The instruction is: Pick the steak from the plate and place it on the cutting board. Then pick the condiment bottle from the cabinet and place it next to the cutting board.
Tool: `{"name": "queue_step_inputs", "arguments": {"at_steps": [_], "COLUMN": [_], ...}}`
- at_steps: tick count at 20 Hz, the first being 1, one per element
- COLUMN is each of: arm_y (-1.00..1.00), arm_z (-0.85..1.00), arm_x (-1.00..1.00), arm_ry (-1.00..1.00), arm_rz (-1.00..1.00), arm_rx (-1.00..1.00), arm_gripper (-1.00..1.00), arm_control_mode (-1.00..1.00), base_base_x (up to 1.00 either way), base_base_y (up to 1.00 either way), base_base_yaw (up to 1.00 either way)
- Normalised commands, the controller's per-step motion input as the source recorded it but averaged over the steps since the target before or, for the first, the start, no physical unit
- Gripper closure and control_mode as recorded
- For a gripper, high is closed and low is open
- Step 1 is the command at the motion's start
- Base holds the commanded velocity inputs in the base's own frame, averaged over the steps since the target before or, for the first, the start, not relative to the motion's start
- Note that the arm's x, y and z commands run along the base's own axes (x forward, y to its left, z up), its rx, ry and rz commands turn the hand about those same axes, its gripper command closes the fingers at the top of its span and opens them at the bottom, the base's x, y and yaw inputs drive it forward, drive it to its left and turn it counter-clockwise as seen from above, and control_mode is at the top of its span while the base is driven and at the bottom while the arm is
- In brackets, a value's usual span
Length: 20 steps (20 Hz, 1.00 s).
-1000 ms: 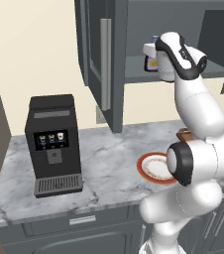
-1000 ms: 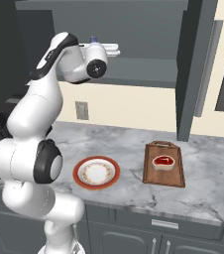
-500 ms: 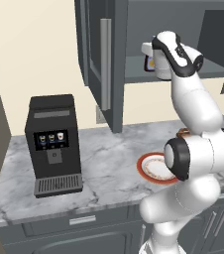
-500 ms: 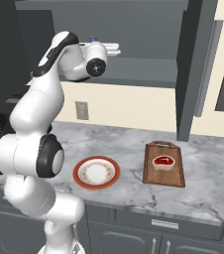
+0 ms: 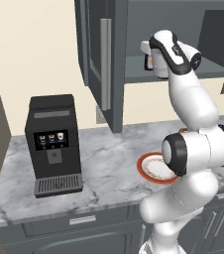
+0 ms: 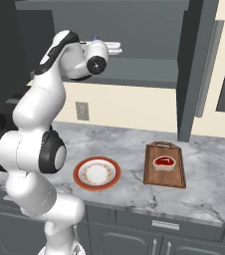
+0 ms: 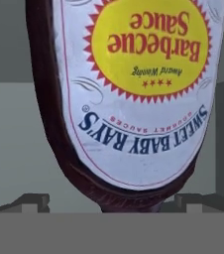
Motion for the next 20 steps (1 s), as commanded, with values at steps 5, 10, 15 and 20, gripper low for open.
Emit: {"name": "queue_step_inputs", "arguments": {"at_steps": [5, 10, 15, 20], "arm_y": [0.0, 0.0, 0.0, 0.0], "arm_z": [0.0, 0.0, 0.0, 0.0], "arm_x": [-0.01, -0.13, -0.17, -0.03], "arm_ry": [0.0, 0.0, 0.0, 0.04], "arm_rz": [0.0, 0.0, 0.0, 0.0], "arm_rx": [0.01, 0.0, 0.0, 0.0], "arm_gripper": [-1.0, -1.0, -1.0, -1.0], "arm_control_mode": [-1.0, -1.0, -1.0, -1.0], "base_base_x": [0.0, 0.0, 0.0, 0.0], "base_base_y": [0.0, 0.0, 0.0, 0.0], "base_base_yaw": [0.0, 0.0, 0.0, 0.0]}}
